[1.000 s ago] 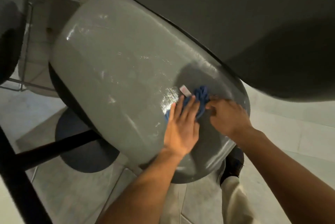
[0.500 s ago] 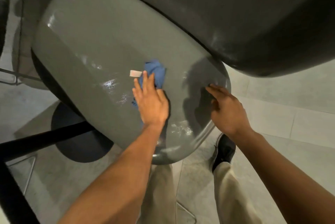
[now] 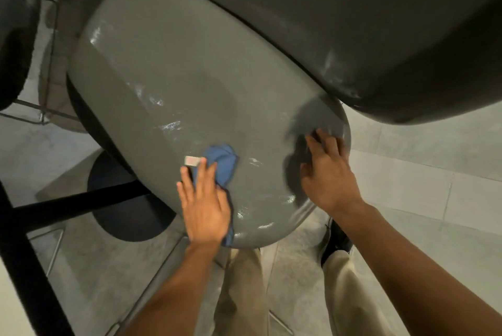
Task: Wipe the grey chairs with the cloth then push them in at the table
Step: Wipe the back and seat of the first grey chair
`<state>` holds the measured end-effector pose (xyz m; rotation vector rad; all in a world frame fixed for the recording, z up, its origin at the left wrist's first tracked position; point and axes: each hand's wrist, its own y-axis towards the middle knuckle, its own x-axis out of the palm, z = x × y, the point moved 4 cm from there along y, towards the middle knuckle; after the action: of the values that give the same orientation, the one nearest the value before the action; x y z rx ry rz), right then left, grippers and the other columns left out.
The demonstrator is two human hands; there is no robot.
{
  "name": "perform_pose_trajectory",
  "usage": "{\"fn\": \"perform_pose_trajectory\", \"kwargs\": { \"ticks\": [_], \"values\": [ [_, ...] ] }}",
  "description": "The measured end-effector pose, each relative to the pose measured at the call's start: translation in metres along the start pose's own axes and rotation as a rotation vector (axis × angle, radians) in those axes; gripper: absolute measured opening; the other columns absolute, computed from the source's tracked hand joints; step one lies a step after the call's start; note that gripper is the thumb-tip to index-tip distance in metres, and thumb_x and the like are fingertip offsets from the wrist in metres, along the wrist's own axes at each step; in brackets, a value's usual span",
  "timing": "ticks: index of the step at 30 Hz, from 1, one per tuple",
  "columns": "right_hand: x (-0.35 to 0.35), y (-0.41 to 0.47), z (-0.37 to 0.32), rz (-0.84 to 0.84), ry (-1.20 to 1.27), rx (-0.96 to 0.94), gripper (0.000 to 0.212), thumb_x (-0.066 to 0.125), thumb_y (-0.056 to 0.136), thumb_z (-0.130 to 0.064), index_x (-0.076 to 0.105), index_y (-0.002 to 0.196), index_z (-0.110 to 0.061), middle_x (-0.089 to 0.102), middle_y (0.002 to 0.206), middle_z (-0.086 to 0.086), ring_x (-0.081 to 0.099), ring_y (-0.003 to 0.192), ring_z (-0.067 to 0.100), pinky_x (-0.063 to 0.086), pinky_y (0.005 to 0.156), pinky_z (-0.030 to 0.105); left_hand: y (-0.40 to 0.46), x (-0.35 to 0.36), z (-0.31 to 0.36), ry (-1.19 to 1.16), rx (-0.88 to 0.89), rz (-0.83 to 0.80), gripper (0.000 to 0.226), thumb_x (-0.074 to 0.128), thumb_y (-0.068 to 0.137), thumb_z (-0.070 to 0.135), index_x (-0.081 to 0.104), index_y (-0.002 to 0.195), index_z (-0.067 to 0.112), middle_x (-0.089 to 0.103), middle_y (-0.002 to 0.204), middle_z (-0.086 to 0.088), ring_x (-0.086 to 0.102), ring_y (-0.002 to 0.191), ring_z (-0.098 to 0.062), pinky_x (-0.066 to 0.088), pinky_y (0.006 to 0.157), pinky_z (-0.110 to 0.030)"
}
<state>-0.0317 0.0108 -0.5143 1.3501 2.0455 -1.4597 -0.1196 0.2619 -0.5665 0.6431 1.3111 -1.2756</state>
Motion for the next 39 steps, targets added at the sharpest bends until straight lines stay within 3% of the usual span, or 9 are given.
{"fn": "perform_pose_trajectory", "kwargs": {
  "ticks": [5,10,12,16,19,22,29,36,39],
  "values": [
    [0.008,0.007,-0.017,0.076,0.005,-0.022,0.061,0.054,0.099,-0.018,0.033,0.157,-0.018,0.019,0.165,0.005,0.007,0.154,0.033,0.017,0.125,0.052,0.081,-0.008,0.043,-0.157,-0.143,0.120,0.058,0.036,0.098,0.018,0.039,0.155,0.010,0.026,0.168,-0.008,0.010,0.156,-0.042,0.015,0.126,-0.056],
    [0.002,0.026,-0.040,0.159,0.045,-0.039,0.059,0.053,0.099,-0.015,0.036,0.155,-0.015,0.024,0.163,0.010,0.012,0.154,0.033,0.020,0.123,0.055,0.017,0.021,0.121,-0.028,0.484,-0.078,0.062,0.044,0.095,0.025,0.041,0.155,0.014,0.033,0.165,-0.007,0.013,0.158,-0.034,0.020,0.126,-0.053],
    [0.002,0.035,-0.052,0.160,0.010,-0.044,0.061,0.054,0.099,-0.017,0.034,0.156,-0.016,0.022,0.164,0.010,0.010,0.154,0.035,0.017,0.124,0.055,0.000,0.022,0.091,-0.051,0.548,-0.116,0.059,0.051,0.089,0.023,0.052,0.147,0.018,0.042,0.161,0.001,0.018,0.157,-0.033,0.023,0.124,-0.056],
    [0.010,0.057,-0.073,0.059,-0.075,-0.040,0.076,0.058,0.098,-0.029,0.018,0.161,-0.022,0.003,0.169,0.005,-0.004,0.156,0.032,0.006,0.125,0.055,0.018,-0.004,-0.009,0.034,0.196,-0.037,0.063,0.044,0.086,0.026,0.046,0.149,0.029,0.030,0.167,0.007,0.021,0.156,-0.036,0.027,0.120,-0.063],
    [0.027,0.071,-0.083,-0.096,-0.110,0.000,0.094,0.063,0.095,-0.044,0.001,0.163,-0.026,-0.017,0.168,-0.002,-0.018,0.154,0.030,-0.002,0.123,0.061,0.070,-0.030,-0.064,-0.010,-0.176,0.083,0.061,0.036,0.095,0.025,0.035,0.156,0.027,0.022,0.170,0.004,0.012,0.157,-0.036,0.013,0.126,-0.057],
    [0.045,0.076,-0.085,-0.162,-0.231,0.031,0.116,0.068,0.085,-0.060,-0.015,0.160,-0.026,-0.033,0.163,-0.001,-0.030,0.150,0.034,-0.007,0.119,0.066,0.131,-0.057,-0.083,-0.081,-0.323,0.204,0.057,0.040,0.103,0.017,0.032,0.160,0.019,0.017,0.171,0.000,0.006,0.158,-0.038,0.008,0.127,-0.056],
    [0.058,0.079,-0.089,-0.137,-0.398,0.092,0.130,0.069,0.079,-0.068,-0.025,0.157,-0.023,-0.040,0.159,0.006,-0.028,0.149,0.041,0.001,0.118,0.069,0.278,-0.110,-0.051,-0.029,-0.190,0.281,0.062,0.040,0.103,0.017,0.022,0.162,0.015,0.009,0.172,-0.006,-0.002,0.157,-0.041,0.003,0.128,-0.055],
    [0.060,0.081,-0.100,-0.168,-0.421,0.169,0.131,0.069,0.082,-0.063,-0.032,0.153,-0.019,-0.042,0.158,0.009,-0.028,0.148,0.044,0.003,0.120,0.068,0.319,-0.086,0.048,0.220,0.534,0.040,0.064,0.035,0.092,0.025,0.042,0.155,0.021,0.028,0.168,0.000,0.013,0.156,-0.043,0.010,0.127,-0.055],
    [0.060,0.082,-0.101,-0.180,-0.413,0.167,0.130,0.071,0.083,-0.059,-0.032,0.153,-0.019,-0.042,0.158,0.009,-0.029,0.148,0.044,0.000,0.119,0.068,0.348,-0.112,0.011,0.250,0.234,0.204,0.060,0.038,0.098,0.028,0.036,0.158,0.024,0.021,0.170,0.003,0.007,0.157,-0.041,0.003,0.127,-0.055]
  ]
}}
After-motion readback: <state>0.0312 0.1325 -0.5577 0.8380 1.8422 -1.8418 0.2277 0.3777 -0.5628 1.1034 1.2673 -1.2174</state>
